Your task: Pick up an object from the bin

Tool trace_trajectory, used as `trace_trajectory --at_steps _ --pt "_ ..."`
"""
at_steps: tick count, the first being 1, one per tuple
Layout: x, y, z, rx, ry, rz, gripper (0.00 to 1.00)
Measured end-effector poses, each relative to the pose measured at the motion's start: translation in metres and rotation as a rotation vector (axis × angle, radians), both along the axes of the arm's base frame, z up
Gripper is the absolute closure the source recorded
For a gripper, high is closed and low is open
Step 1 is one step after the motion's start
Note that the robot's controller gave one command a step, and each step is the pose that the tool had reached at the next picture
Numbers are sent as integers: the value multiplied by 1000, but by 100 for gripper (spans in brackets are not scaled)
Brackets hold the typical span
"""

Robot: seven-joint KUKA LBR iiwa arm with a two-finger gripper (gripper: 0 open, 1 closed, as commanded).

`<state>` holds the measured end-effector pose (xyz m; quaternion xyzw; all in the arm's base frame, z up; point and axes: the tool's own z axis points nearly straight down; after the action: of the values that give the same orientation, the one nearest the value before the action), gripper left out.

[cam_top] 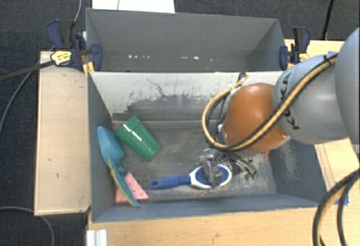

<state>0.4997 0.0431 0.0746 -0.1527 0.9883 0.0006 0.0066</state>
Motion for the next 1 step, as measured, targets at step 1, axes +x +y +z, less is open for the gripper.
trace_trajectory --at_steps 1 --pt "-4 -3 39 -1 10 3 100"
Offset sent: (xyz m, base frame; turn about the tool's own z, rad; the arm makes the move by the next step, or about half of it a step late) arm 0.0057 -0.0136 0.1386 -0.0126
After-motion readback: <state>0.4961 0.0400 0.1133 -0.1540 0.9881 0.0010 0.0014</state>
